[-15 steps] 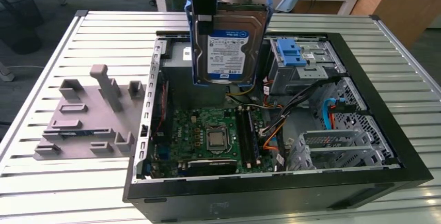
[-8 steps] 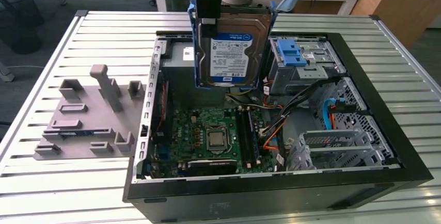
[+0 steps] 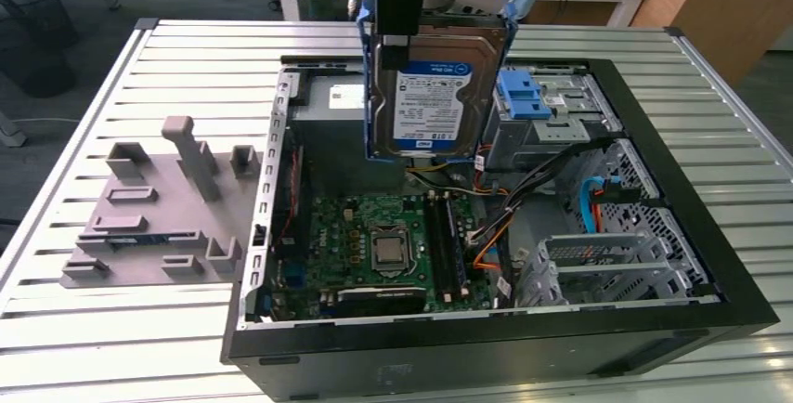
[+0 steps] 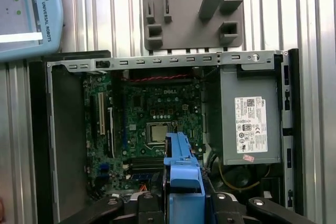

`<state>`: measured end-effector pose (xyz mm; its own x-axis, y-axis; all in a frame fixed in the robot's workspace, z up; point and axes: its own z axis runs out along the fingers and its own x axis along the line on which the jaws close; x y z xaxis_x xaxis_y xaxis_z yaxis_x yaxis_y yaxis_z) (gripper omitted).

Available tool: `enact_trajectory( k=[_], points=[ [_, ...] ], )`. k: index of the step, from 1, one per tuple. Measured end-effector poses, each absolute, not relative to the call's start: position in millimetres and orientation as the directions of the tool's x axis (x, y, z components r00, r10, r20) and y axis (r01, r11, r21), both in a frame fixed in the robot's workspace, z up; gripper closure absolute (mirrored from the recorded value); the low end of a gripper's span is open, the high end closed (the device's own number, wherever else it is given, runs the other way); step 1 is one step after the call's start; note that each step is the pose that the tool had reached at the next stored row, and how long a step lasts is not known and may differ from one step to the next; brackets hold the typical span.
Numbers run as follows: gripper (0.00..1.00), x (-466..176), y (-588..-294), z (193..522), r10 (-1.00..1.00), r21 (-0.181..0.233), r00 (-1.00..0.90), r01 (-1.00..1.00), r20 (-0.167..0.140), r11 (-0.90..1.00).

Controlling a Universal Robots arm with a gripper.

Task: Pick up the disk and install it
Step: 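Insert the disk into the insertion slot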

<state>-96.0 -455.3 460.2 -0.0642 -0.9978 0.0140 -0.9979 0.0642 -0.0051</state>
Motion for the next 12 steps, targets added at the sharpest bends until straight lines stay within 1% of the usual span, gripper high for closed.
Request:
enact_trajectory(
  k=[7, 12],
  points=[
    [0.64, -96, -473, 460, -0.998, -0.005, -0.064, -0.998, 0.014, 0.064],
    [0.64, -91, -476, 460, -0.998, -0.005, -0.064, -0.998, 0.015, 0.064]
  ],
)
